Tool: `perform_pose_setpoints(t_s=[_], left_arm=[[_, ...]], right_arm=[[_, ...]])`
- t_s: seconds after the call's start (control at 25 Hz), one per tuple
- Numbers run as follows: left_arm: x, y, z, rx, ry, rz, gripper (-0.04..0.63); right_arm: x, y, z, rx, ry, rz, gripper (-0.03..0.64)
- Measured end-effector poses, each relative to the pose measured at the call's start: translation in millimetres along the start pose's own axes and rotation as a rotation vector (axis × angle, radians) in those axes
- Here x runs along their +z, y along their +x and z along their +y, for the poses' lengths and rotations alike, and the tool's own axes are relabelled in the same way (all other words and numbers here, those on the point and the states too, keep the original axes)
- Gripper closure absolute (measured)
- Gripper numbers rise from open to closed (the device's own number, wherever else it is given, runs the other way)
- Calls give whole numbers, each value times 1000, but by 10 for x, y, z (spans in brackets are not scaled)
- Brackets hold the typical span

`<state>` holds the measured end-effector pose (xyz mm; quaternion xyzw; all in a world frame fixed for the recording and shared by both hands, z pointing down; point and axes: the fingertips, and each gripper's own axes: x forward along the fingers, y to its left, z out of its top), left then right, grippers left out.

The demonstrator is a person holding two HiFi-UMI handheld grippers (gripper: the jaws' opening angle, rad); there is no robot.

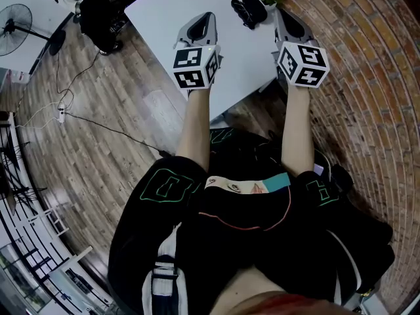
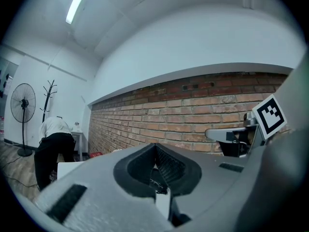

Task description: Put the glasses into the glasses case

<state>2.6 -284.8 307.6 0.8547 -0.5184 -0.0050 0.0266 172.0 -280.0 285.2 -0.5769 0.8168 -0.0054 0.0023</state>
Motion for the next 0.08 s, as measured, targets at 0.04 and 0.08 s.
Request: perform_pose_setpoints(t_s=[0.04, 0.08], left_arm=[[-19, -5, -7, -1, 0, 0, 592], [-38, -9, -15, -2, 0, 0, 592]], right_arm=[[-17, -10, -3, -1, -1, -1, 612], [-34, -21, -6, -3, -2, -1, 612]])
